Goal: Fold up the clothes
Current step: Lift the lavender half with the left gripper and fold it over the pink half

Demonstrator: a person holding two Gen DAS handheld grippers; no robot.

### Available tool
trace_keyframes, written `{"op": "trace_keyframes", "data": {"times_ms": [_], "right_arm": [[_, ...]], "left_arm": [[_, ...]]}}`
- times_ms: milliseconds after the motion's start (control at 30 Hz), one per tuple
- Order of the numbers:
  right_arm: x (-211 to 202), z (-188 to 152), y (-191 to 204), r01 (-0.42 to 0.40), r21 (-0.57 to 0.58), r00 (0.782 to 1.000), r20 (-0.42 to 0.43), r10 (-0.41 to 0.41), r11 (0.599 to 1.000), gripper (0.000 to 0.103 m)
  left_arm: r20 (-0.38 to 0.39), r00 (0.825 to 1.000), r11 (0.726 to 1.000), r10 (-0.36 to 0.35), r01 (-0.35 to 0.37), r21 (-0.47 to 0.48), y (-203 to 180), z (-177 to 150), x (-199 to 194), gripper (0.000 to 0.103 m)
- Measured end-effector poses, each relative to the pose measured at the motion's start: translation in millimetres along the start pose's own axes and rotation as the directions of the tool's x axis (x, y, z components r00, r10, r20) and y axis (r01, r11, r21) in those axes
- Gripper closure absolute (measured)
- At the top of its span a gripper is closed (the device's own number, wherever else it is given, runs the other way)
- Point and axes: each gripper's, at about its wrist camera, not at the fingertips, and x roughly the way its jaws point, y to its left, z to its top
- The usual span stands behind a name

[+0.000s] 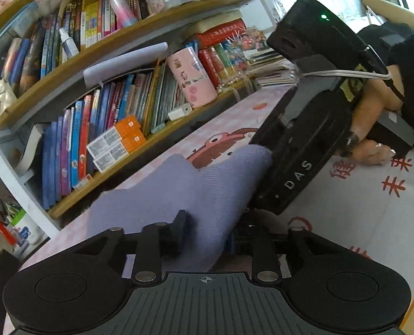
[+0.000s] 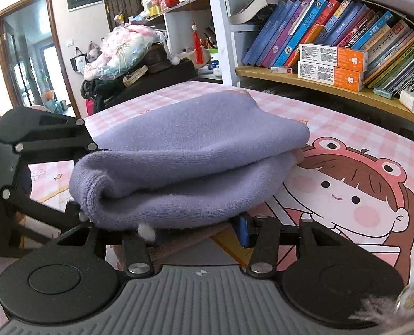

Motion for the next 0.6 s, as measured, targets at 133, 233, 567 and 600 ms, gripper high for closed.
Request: {"op": "trace_keyframes", "data": {"times_ms": [133,233,567,600], "right_arm": [[-1,0,0,0.000,-0.001,1.000,-0.001,0.000,1.000,0.058],[-1,-1,1,0.000,-0.001,1.000,0.000,0.000,1.000,0.058],[0,0,1,-0.003,0.000,1.000,-0.005,0.003,1.000,0.058],[0,0,1,-0.004,0.000,1.000,-0.005,0.004,1.000,0.058]], "left_arm": [[0.014,1.000,1.000,-0.003,0.003,-0.006,6,2,-6,0.064],[0.049,0.999,0.996,0.002,0.003,-0.093,24,6,-8,0.063],[0.048,0.992,0.992,0.116,-0.113,-0.055,37,4,-17,0.088],[0.029,0.997,0.996,0.078,-0.077,-0.035,30,2,-14,0.088]]}}
